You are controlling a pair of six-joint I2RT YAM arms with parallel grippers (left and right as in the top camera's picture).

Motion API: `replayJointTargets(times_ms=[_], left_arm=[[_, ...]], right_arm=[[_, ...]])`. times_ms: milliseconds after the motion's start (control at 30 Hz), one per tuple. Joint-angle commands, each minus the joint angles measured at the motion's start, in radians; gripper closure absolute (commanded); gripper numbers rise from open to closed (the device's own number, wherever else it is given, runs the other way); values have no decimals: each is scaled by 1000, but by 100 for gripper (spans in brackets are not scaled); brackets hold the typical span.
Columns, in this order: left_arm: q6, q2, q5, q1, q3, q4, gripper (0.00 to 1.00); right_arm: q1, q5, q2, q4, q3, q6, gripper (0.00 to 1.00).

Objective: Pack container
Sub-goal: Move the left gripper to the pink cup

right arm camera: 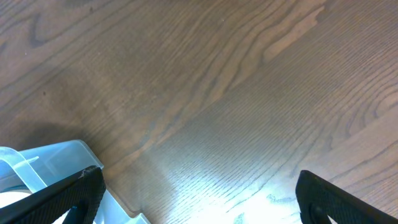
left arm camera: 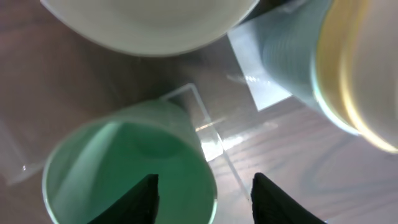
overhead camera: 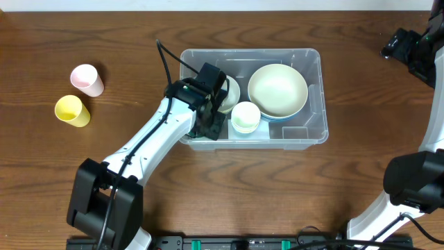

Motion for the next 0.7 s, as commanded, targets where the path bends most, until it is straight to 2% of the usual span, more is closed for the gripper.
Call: replayJointTargets(times_ms=[0,133,233,367,500,667], left_arm=[[-2,3,-8,3,68,-8,49],[0,3,-9,3,199,-79,47],[3,3,-64,3,325,-147,46],[-32,3,-185,32,478,-220,32],[-90,3,-245,152,548,-224,26],[-167,25,-244,419,548,-161,23]], right_arm=[[-4,3,5,-1,1,16,1],[-4,3,5,-1,1,16,1],[-4,3,5,-2,1,16,1],[-4,3,5,-1,1,16,1],[-4,3,5,-1,1,16,1],[-4,3,5,-1,1,16,1]])
